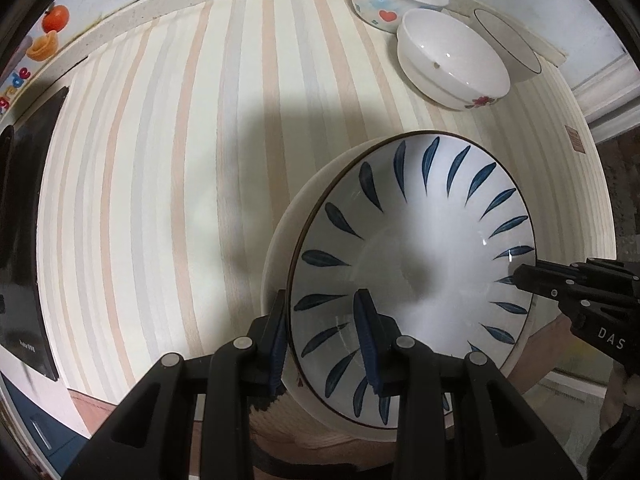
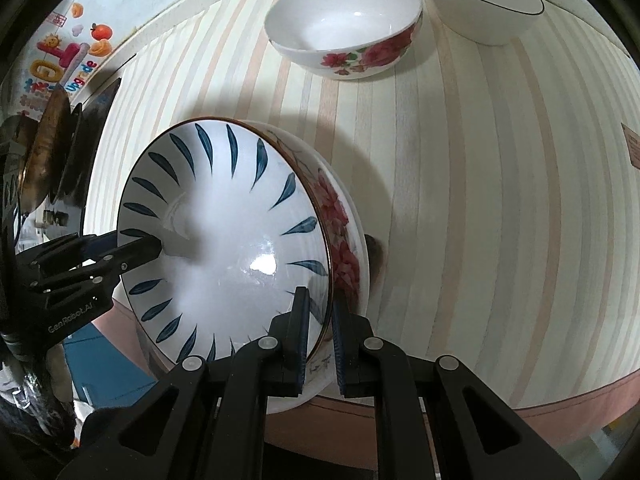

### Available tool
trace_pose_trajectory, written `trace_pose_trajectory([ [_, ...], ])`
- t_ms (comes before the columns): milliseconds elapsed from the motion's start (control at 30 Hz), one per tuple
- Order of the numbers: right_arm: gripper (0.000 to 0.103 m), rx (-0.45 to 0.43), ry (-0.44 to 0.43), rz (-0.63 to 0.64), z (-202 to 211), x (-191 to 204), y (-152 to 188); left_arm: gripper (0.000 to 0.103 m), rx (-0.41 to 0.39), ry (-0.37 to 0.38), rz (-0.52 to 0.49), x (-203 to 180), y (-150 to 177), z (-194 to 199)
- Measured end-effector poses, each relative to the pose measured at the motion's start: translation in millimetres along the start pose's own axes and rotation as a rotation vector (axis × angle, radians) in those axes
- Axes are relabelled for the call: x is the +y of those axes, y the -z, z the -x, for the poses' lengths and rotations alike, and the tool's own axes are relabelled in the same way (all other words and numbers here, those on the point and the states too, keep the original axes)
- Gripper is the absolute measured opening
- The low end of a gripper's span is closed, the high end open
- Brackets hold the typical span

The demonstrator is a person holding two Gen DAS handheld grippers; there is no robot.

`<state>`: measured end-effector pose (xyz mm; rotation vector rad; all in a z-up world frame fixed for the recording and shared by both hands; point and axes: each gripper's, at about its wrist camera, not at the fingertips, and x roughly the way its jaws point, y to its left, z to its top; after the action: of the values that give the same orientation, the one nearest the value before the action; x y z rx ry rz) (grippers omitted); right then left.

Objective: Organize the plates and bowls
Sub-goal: 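Carry the blue-leaf plate with both grippers and lower it onto the plate stack, then open both grippers and lift them away from the plate stack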

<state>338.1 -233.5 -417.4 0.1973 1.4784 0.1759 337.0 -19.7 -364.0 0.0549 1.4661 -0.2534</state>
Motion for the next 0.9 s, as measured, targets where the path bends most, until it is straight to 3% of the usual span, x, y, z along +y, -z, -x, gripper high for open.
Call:
trace_pose_trajectory([
  [267,0.015,-0.012,-0.006,0.008,3.7,2.6,-3.1,0.029,0.0,-0.002,0.064,0.9,2.7,-3.3],
  [500,0.015,-0.026,-0.013,0.017,6.5,3.2,3.2,0.029,-0.053,-0.046,0.098,-3.4,12.9,13.3],
  [733,0.015,-0.12,-0.001,0.073,45.2,16.0,19.9,0.029,-0.204,-0.112,0.091,-21.2,28.7,68.8],
  [900,0.015,-0.232,0.014,0.105,98.1,35.4,47.1,0.029,-0.296,-0.103,0.096,-25.3,49.9,117.9],
])
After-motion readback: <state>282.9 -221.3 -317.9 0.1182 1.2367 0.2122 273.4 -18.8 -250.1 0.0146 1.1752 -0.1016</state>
